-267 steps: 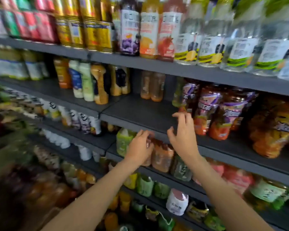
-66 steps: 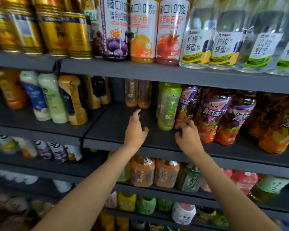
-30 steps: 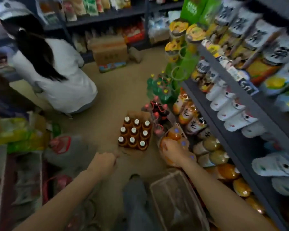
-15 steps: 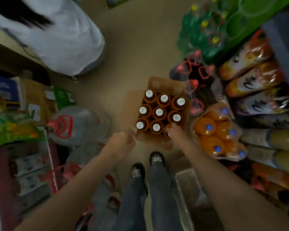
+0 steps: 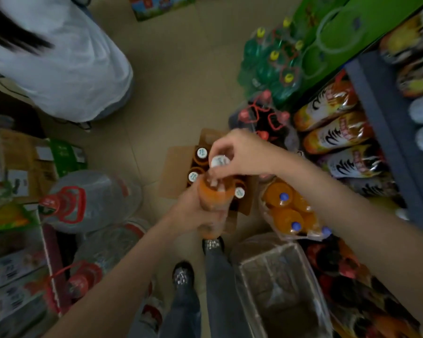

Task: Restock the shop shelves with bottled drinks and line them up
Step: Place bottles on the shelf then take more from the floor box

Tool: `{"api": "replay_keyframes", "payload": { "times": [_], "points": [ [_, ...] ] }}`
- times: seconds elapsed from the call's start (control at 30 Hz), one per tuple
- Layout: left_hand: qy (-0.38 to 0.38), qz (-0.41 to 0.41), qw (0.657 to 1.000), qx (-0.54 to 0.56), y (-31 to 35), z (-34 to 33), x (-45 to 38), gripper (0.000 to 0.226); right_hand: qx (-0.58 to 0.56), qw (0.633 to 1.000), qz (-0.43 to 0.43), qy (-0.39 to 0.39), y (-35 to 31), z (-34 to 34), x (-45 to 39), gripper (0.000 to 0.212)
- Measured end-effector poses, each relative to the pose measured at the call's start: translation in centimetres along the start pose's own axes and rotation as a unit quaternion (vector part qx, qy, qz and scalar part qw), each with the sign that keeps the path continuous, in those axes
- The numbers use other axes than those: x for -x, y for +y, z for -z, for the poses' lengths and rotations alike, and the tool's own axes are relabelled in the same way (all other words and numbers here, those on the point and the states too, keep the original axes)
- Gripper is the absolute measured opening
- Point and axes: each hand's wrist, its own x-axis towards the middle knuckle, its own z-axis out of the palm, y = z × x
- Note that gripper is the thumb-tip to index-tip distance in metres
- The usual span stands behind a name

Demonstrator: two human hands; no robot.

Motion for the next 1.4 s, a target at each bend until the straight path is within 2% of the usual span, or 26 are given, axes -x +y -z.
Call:
{"api": "replay_keyframes", "payload": {
  "times": [0.03,0.1,0.13,0.17,0.2,0.27,0.33,0.4,0.57,0.7,0.8,0.87,0.93,1.03,1.07,1.17,1.27,1.33,1.4],
  "points": [
    [0.03,0.022,0.999,0.006,0.2,0.4,-0.3,0.089,-0.078,0.997,-0.008,0.027,0.0,0.6,-0.4,0.009],
    [0.098,0.061,0.993,0.003,0.1,1.3,-0.7,0.072,-0.243,0.965,-0.054,0.079,2.1,0.3,-1.2,0.008],
    [0.119,0.075,0.99,0.007,-0.7,1.8,-0.7,0.066,-0.257,0.956,-0.091,0.106,4.1,-0.8,-1.6,0.011],
    [0.135,0.088,0.987,0.017,-1.4,2.3,-0.6,0.064,-0.195,0.964,-0.131,0.123,6.4,-2.3,-1.9,0.014],
    [0.145,0.105,0.983,0.027,-2.3,2.6,-0.4,0.063,-0.079,0.976,-0.165,0.115,9.0,-4.3,-2.1,0.017],
    [0.16,0.135,0.978,0.024,-4.7,3.1,0.3,0.058,0.126,0.969,-0.212,0.032,12.6,-9.2,-1.7,0.025],
    [0.155,0.156,0.976,0.006,-6.5,3.3,1.0,0.055,0.195,0.946,-0.248,-0.076,14.4,-13.9,-1.3,0.046],
    [0.144,0.161,0.976,0.003,-8.0,3.3,1.4,0.053,0.192,0.935,-0.278,-0.106,15.5,-17.8,-1.3,0.064],
    [0.126,0.154,0.98,0.027,-10.3,2.4,1.0,0.055,0.193,0.927,-0.322,0.024,16.6,-22.6,-1.4,0.049],
    [0.125,0.15,0.977,0.085,-9.6,1.9,1.6,0.058,0.183,0.927,-0.311,0.101,15.5,-22.1,-0.1,0.041],
    [0.114,0.132,0.982,0.077,-7.1,2.2,3.5,0.059,0.126,0.942,-0.285,0.123,12.0,-17.8,1.4,0.045],
    [0.106,0.102,0.987,0.065,-4.6,2.4,5.4,0.057,0.13,0.95,-0.253,0.125,8.3,-14.1,3.9,0.047],
    [0.103,0.058,0.992,0.043,-0.8,2.3,8.0,0.056,0.129,0.948,-0.246,0.157,3.9,-10.2,8.0,0.045],
    [0.098,-0.023,0.995,0.008,5.7,2.0,12.6,0.039,0.097,0.936,-0.251,0.228,-3.2,-4.8,15.3,0.033],
    [0.092,-0.049,0.995,-0.002,8.1,1.8,14.2,0.039,0.084,0.929,-0.247,0.262,-5.6,-3.1,17.8,0.03],
    [0.079,-0.119,0.989,-0.025,15.2,1.0,18.4,0.057,0.066,0.903,-0.232,0.356,-12.4,2.0,25.9,0.026],
    [0.054,-0.199,0.978,-0.043,22.1,-0.7,22.3,0.056,0.068,0.875,-0.215,0.428,-18.7,6.2,35.1,0.022],
    [0.037,-0.243,0.968,-0.053,26.0,-2.3,24.8,0.055,0.111,0.842,-0.21,0.484,-22.1,8.1,41.2,0.018],
    [0.016,-0.288,0.955,-0.068,29.8,-4.6,27.0,0.055,0.137,0.792,-0.219,0.552,-24.8,9.2,47.1,0.017]
  ]
}}
